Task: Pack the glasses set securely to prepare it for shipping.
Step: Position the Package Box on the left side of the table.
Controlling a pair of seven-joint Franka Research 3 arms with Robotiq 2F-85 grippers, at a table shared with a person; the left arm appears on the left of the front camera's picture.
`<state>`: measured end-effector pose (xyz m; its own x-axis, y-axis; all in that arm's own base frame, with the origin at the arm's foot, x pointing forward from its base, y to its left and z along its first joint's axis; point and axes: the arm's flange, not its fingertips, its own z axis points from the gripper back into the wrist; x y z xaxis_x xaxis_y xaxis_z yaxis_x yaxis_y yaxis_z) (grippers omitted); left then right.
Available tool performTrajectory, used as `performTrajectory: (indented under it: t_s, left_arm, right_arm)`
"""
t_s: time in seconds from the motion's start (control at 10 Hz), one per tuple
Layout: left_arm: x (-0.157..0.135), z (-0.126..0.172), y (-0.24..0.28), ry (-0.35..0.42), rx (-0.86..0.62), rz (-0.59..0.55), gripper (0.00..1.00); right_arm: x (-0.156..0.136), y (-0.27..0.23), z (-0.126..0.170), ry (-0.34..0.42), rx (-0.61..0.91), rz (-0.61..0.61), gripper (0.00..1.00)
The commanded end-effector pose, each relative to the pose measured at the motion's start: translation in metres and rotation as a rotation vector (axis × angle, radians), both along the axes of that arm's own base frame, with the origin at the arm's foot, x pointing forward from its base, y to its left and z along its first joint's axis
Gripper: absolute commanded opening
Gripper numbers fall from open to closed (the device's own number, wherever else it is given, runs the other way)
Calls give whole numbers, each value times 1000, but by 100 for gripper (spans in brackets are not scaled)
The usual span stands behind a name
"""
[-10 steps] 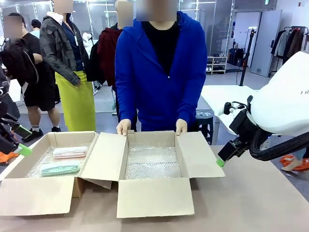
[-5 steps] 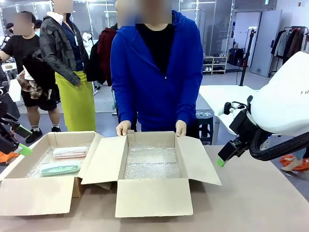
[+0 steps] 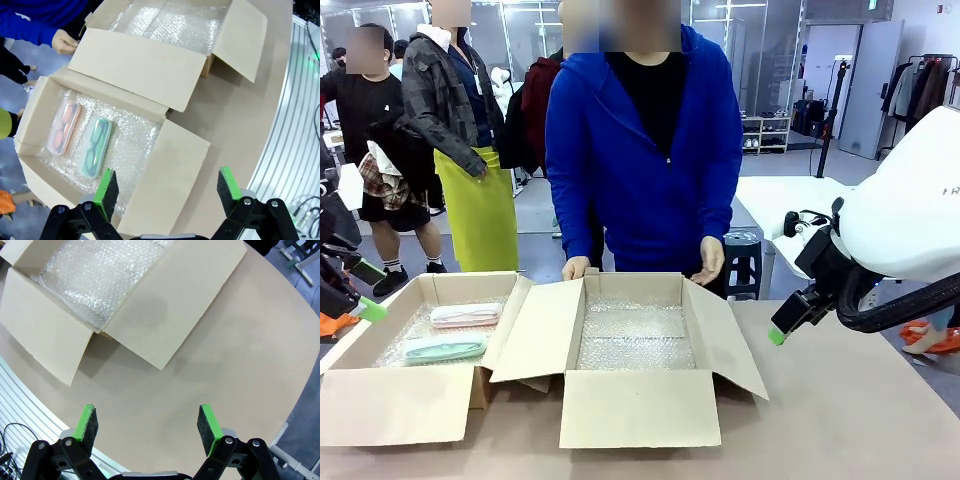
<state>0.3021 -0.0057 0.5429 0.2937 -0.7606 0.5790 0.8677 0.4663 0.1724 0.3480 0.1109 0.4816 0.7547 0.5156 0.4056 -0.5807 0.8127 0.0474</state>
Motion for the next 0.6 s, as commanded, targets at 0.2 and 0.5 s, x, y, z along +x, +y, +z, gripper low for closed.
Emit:
performTrajectory:
  t_s: [0.2,0.5]
  left_arm:
    - [-4,-1,-2,-10,10,25,100]
    - [-4,-1,-2,-10,10,25,100]
  right_arm:
    - [-4,3,0,7,-7,-24,100]
    - [-4,3,0,7,-7,-24,100]
